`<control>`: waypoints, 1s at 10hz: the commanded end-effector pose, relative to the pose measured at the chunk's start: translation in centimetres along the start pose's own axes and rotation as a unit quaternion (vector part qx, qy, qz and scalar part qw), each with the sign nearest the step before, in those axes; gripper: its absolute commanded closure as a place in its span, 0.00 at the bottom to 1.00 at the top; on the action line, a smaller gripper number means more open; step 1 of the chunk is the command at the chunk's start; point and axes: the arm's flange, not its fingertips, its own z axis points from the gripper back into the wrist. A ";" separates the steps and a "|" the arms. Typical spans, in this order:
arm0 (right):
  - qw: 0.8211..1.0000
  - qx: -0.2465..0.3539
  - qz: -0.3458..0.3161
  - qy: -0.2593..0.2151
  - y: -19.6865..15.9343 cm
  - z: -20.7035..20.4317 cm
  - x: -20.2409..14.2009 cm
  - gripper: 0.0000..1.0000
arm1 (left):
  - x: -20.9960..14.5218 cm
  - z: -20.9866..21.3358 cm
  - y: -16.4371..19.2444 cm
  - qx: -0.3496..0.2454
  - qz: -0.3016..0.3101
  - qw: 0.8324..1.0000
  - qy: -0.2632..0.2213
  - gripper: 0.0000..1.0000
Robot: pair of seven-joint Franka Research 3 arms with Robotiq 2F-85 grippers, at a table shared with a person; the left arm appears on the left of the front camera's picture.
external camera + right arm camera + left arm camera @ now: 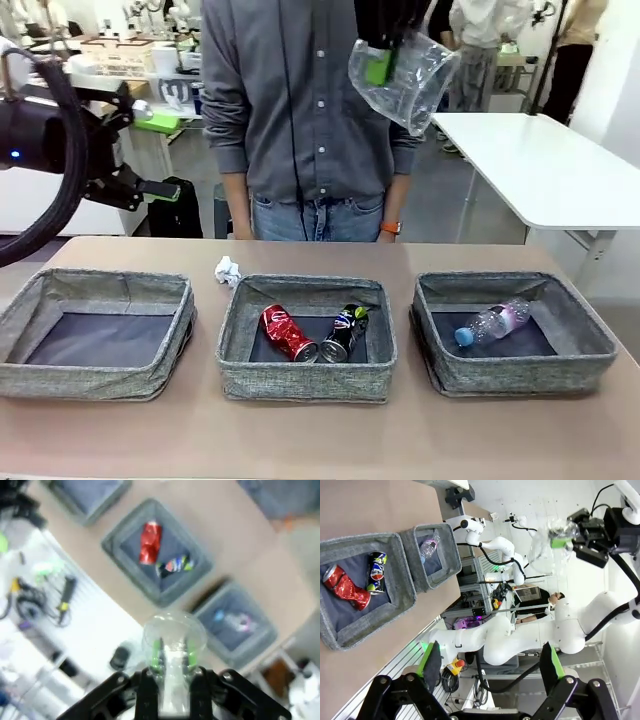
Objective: Sort the waste into the appropriate baskets.
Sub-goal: Pick up the waste item pointed out by the person.
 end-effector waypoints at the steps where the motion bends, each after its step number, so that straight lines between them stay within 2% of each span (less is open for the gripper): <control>1: 0.992 -0.015 -0.124 -0.003 1.6 2.2 3.6 0.80 | 0.0 0.1 -0.2 -0.003 0.004 1.000 -0.001 0.00; 3: 0.961 -0.057 -0.266 -0.054 3.8 2.6 3.2 0.80 | 0.0 0.1 -0.2 -0.003 0.004 1.000 -0.001 0.00; 4: 0.950 -0.054 -0.299 -0.068 4.2 2.6 3.2 0.80 | 0.0 0.1 -0.2 -0.003 0.004 1.000 -0.001 0.00; 6: 0.947 -0.050 -0.306 -0.077 4.5 3.0 3.2 0.80 | 0.0 0.1 -0.2 -0.003 0.004 1.000 -0.001 0.00; 7: 0.945 -0.074 -0.305 -0.089 4.6 3.5 3.1 0.80 | 0.0 0.1 -0.2 -0.003 0.004 1.000 -0.001 0.00; 10: 0.950 -0.049 -0.300 -0.077 4.6 3.3 3.6 0.80 | 0.0 0.1 -0.2 -0.003 0.004 1.000 -0.001 0.00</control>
